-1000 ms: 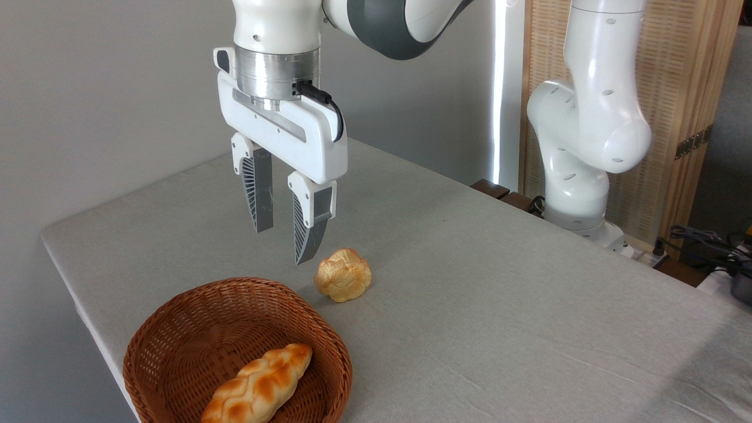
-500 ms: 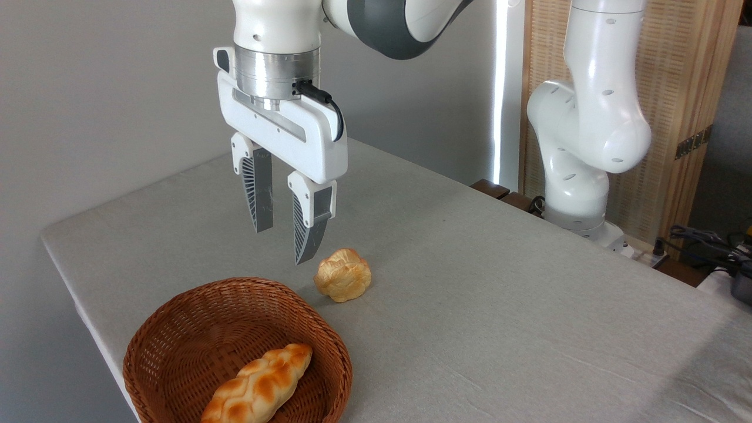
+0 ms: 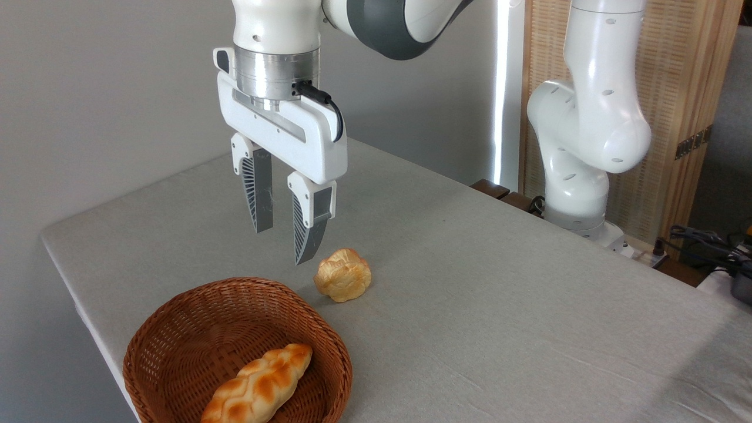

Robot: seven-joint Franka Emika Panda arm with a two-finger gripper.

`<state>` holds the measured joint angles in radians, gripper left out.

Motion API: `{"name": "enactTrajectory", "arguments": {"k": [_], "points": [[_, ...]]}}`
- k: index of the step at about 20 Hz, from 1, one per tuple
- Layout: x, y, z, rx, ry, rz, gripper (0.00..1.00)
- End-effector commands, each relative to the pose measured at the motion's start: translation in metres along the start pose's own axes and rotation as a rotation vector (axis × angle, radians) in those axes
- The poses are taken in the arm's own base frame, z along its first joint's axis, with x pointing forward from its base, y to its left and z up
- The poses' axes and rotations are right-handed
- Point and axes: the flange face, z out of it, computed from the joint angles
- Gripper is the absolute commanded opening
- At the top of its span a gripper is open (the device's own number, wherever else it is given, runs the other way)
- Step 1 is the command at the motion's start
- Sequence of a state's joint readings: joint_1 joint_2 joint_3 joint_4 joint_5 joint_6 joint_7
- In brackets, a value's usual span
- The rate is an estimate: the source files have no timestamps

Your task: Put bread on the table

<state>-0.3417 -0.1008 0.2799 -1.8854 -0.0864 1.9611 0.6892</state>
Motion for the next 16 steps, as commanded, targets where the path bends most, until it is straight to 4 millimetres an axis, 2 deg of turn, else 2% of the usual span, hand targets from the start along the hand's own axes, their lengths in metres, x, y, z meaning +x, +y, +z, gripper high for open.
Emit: {"name": "enactTrajectory", "arguments": {"k": [1,12,16], "points": [[0.0023,-0.0027,-0.0021,0.005,0.000,0.008,1.00],[0.0013,-0.0009,-0.0041,0.001,-0.001,0.008,1.00],[0.0056,-0.0057,-0.0051,0.037,0.039,0.008,1.00]]}}
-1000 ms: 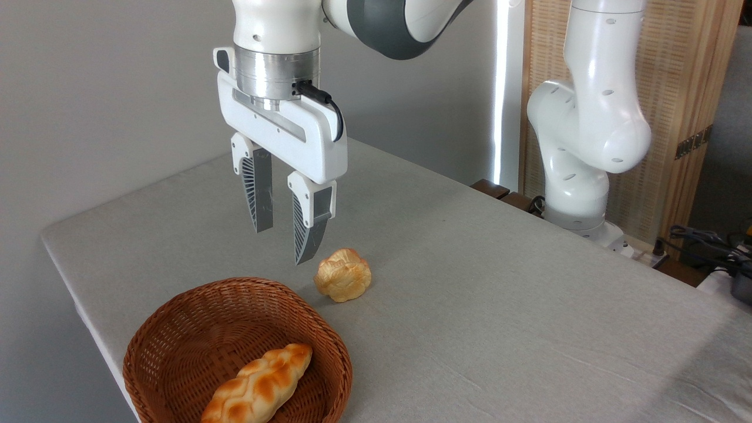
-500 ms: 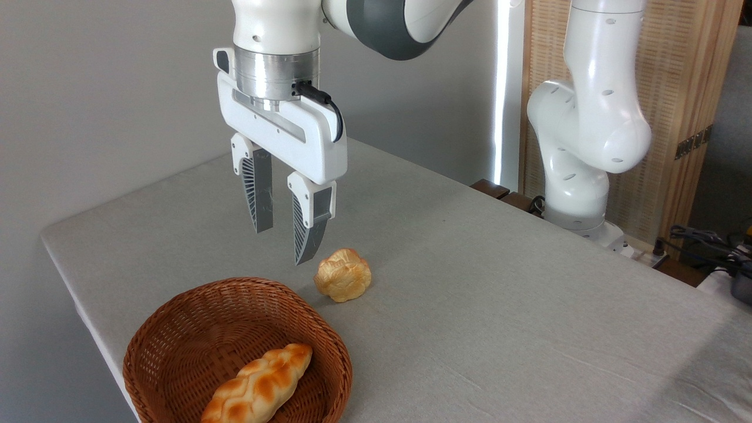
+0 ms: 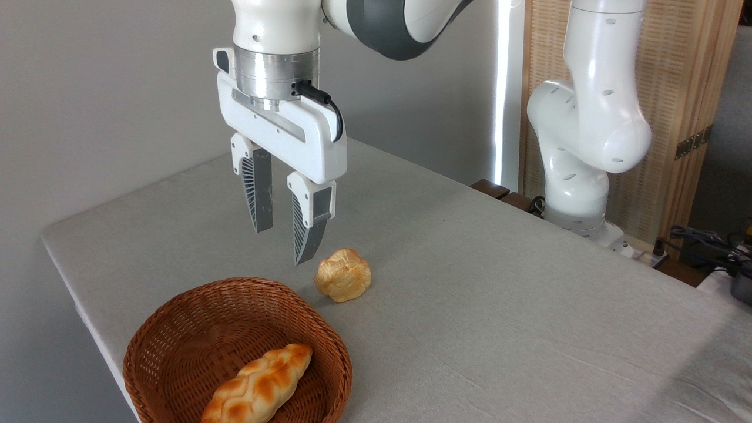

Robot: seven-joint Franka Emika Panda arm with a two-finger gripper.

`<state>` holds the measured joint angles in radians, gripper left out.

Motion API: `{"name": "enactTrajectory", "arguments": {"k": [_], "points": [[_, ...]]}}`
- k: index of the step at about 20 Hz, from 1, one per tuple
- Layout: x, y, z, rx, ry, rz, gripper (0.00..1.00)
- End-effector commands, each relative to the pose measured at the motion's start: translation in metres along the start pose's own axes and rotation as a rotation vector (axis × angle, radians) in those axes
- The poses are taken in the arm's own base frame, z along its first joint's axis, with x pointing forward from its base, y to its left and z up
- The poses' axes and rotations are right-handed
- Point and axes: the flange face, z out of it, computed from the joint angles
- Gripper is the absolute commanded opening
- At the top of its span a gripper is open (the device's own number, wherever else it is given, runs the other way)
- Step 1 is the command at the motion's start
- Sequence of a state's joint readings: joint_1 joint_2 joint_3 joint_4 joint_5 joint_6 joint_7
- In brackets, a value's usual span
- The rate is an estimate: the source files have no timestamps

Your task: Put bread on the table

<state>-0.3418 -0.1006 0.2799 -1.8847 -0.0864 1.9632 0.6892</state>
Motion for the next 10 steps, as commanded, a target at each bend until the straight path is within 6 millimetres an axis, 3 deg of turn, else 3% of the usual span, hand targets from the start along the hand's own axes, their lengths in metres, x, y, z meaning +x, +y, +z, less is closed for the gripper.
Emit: {"name": "enactTrajectory", "arguments": {"k": [1,4,10], "points": [[0.006,-0.009,-0.004,0.050,0.052,0.004,1.00],[0.007,-0.019,0.001,0.083,0.076,0.012,1.00],[-0.001,-0.058,0.037,0.134,0.058,0.064,1.00]]}}
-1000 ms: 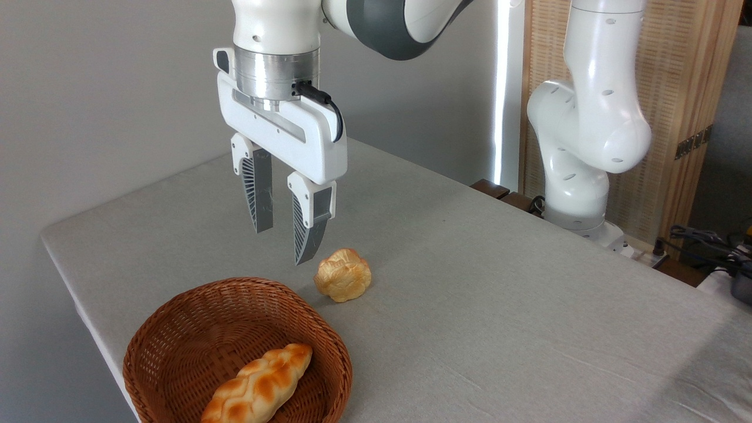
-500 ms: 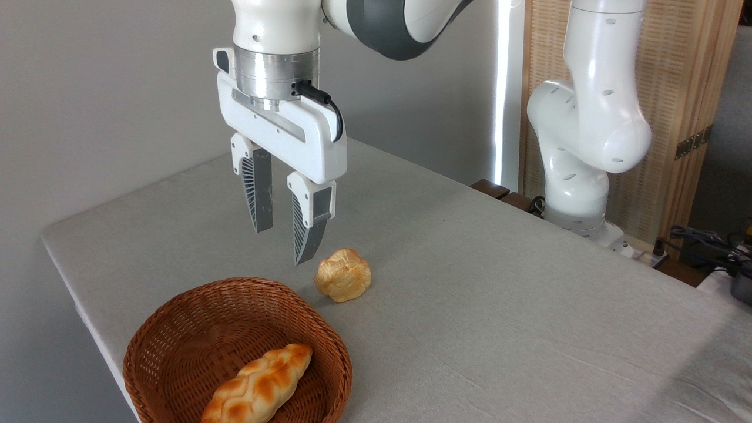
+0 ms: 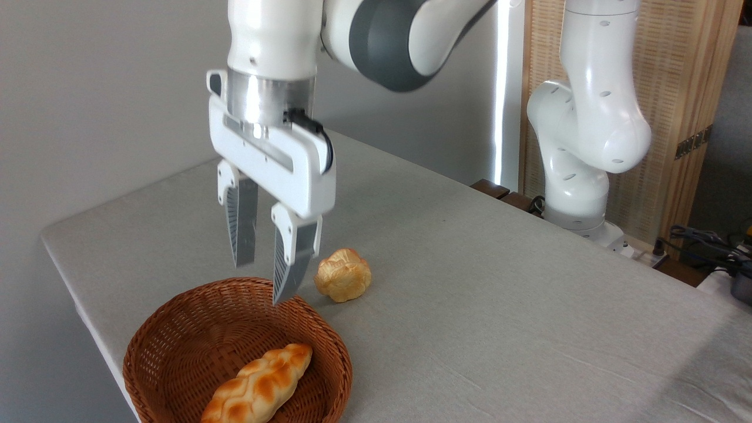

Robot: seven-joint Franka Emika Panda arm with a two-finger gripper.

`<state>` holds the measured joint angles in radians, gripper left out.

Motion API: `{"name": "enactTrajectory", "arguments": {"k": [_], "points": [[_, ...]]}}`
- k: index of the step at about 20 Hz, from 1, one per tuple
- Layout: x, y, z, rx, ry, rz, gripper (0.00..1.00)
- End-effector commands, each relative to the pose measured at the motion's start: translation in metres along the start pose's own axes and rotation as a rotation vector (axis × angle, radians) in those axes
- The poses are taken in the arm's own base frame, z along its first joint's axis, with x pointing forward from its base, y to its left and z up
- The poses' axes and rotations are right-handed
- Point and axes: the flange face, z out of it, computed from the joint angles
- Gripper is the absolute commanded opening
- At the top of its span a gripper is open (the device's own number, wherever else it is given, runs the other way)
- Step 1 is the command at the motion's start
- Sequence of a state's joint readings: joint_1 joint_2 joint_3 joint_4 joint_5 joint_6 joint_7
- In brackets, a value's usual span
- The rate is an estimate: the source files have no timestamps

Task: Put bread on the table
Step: 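Lower the open gripper into the basket over the braided loaf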

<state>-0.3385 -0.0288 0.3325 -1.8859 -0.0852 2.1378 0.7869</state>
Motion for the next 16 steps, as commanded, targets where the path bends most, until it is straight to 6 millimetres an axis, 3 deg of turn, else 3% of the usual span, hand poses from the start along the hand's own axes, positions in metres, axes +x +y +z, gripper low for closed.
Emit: {"name": "enactTrajectory", "arguments": {"k": [1,9,16], "points": [[-0.002,-0.016,0.026,0.035,-0.009,0.025,1.00],[-0.006,-0.026,0.091,0.024,-0.087,0.019,1.00],[-0.005,-0.026,0.127,0.026,-0.118,0.022,1.00]]}}
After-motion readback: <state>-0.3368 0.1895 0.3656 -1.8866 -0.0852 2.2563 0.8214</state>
